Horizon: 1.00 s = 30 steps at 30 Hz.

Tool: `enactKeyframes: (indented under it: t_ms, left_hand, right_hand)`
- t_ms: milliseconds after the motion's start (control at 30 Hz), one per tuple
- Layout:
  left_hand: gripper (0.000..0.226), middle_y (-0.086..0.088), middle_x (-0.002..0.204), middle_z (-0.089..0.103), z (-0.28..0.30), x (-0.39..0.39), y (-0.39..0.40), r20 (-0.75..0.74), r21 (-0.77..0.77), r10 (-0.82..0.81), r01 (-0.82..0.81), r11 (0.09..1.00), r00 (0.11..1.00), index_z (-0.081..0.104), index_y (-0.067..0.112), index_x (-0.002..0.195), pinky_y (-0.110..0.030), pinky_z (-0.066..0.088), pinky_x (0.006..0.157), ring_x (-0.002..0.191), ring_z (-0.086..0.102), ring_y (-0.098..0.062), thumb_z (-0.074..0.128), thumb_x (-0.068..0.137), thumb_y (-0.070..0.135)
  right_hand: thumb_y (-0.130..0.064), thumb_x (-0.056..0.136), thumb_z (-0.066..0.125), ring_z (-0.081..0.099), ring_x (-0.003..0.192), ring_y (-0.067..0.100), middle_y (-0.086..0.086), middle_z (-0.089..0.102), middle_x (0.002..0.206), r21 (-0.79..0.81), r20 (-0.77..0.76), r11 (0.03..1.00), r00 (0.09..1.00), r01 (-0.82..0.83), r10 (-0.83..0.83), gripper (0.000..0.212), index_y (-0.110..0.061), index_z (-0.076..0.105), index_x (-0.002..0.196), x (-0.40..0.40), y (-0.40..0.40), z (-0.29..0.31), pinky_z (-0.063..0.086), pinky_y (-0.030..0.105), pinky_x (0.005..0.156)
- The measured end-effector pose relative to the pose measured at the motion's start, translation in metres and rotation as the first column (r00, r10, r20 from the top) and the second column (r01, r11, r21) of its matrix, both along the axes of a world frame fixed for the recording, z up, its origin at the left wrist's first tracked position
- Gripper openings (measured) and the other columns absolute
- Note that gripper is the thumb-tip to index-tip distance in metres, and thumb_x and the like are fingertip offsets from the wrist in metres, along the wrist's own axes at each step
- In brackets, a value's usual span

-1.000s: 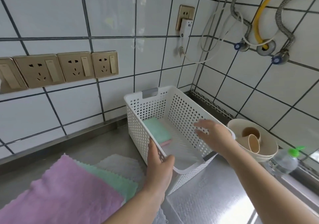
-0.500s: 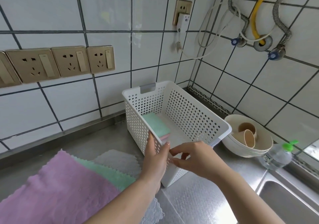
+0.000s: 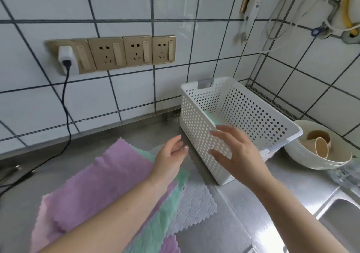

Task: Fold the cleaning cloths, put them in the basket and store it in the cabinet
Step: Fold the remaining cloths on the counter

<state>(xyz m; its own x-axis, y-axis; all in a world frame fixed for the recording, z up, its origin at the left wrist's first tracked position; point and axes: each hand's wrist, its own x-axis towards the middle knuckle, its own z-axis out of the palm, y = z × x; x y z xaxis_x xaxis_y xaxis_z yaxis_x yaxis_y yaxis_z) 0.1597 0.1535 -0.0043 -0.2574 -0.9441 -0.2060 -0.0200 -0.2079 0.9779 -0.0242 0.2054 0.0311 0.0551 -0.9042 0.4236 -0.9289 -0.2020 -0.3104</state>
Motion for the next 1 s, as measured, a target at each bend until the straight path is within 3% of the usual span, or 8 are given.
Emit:
enactKeyframes:
  t_ms: [167,300,433,533,567,700,867,1000]
  left_hand:
    - [0.02,0.007,0.107,0.067,-0.023,0.135,0.013,0.202,-0.05,0.187,-0.181,0.982,0.961,0.063,0.035,0.099,-0.033,0.046,0.099,0.105,0.061,-0.011,0.059,0.092,0.018]
    - [0.021,0.001,0.094,0.064,-0.043,0.21,0.04,0.333,-0.139,0.3,-0.269,0.953,0.894,0.062,0.023,0.092,-0.007,0.044,0.077,0.089,0.059,-0.011,0.058,0.089,0.002]
    - [0.034,0.01,0.087,0.066,-0.075,0.232,0.075,0.495,-0.131,0.115,-0.057,0.99,0.861,0.059,0.032,0.084,-0.001,0.042,0.071,0.075,0.06,0.012,0.062,0.085,-0.002]
    - [0.017,0.015,0.092,0.063,-0.101,0.222,0.097,0.66,-0.181,-0.045,0.216,0.96,0.75,0.063,0.033,0.09,-0.004,0.039,0.075,0.08,0.059,0.007,0.066,0.084,0.017]
    - [0.013,0.016,0.094,0.062,-0.108,0.218,0.101,0.729,-0.196,-0.072,0.308,0.931,0.681,0.065,0.032,0.094,-0.007,0.037,0.077,0.08,0.058,0.006,0.065,0.082,0.03]
    - [0.056,0.01,0.099,0.058,-0.133,0.201,0.111,0.859,-0.321,0.037,0.481,0.816,0.51,0.061,0.031,0.103,-0.024,0.038,0.082,0.09,0.057,-0.012,0.052,0.058,0.063]
    - [0.075,-0.002,0.11,0.048,-0.17,0.194,0.101,0.856,-0.484,0.236,0.556,0.676,0.459,0.053,0.025,0.116,-0.045,0.051,0.088,0.1,0.047,-0.021,0.05,0.054,0.067]
    - [0.07,0.001,0.115,0.051,-0.18,0.203,0.082,0.835,-0.53,0.282,0.554,0.642,0.472,0.051,0.026,0.123,-0.044,0.047,0.096,0.109,0.048,-0.017,0.051,0.065,0.066]
  right_hand:
    - [-0.029,0.078,0.074,0.061,0.105,0.017,-0.001,0.061,0.12,0.084,0.014,0.973,0.977,-0.215,0.214,0.039,-0.022,0.064,0.115,0.078,0.013,-0.054,0.046,0.023,0.084]
    - [-0.033,0.08,0.063,0.061,0.11,0.02,-0.003,0.062,0.124,0.359,0.022,0.874,0.939,-0.328,0.343,0.037,-0.026,0.065,0.117,0.121,0.028,-0.107,0.051,0.033,0.09]
    - [-0.025,0.081,0.066,0.055,0.12,0.023,0.0,0.058,0.131,0.522,-0.034,0.795,0.923,-0.31,0.383,0.042,-0.023,0.062,0.122,0.143,0.023,-0.138,0.042,0.037,0.104]
    - [-0.034,0.076,0.068,0.056,0.119,0.023,-0.002,0.058,0.132,0.548,-0.104,0.763,0.877,-0.343,0.469,0.047,-0.025,0.062,0.122,0.146,0.011,-0.152,0.041,0.037,0.104]
    - [-0.038,0.074,0.068,0.058,0.116,0.022,-0.002,0.059,0.129,0.535,-0.118,0.763,0.863,-0.362,0.492,0.05,-0.027,0.061,0.122,0.146,0.007,-0.156,0.044,0.038,0.101]
    - [-0.047,0.067,0.063,0.063,0.104,0.022,-0.001,0.062,0.118,0.445,-0.135,0.771,0.817,-0.456,0.561,0.057,-0.029,0.058,0.121,0.145,0.0,-0.174,0.054,0.038,0.085]
    - [-0.047,0.075,0.065,0.059,0.108,0.019,0.0,0.058,0.122,0.281,-0.177,0.78,0.768,-0.559,0.615,0.056,-0.031,0.055,0.127,0.132,-0.009,-0.199,0.051,0.033,0.087]
    - [-0.048,0.079,0.059,0.058,0.107,0.018,0.0,0.058,0.121,0.166,-0.258,0.803,0.76,-0.573,0.596,0.053,-0.03,0.056,0.128,0.134,-0.031,-0.207,0.051,0.031,0.088]
